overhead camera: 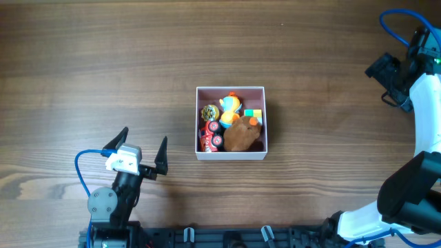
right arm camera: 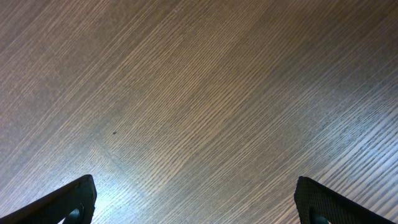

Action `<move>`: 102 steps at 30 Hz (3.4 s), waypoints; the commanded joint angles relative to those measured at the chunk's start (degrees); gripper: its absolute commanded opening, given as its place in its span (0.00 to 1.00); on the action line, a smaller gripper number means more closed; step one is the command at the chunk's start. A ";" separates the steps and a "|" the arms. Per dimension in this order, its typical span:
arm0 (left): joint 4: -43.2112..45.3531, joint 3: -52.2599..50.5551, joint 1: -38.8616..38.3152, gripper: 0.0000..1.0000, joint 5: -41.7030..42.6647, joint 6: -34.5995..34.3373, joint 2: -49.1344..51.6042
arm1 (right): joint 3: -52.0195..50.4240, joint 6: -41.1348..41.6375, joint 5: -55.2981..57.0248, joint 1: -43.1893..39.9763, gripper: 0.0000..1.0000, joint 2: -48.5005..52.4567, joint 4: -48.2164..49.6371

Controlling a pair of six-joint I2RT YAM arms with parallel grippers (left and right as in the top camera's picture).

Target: Pack container

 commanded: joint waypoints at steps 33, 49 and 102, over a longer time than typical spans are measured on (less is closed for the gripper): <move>-0.35 -0.26 -0.09 1.00 -0.72 0.90 -0.61 | -19.45 1.11 3.30 12.02 1.00 -39.50 14.43; -0.35 -0.26 -0.09 1.00 -0.72 0.90 -0.61 | -63.12 -21.46 -10.16 19.34 1.00 -87.10 50.01; -0.35 -0.26 -0.11 1.00 -0.72 0.90 -0.61 | -81.46 -16.87 -11.19 19.98 1.00 -98.57 48.92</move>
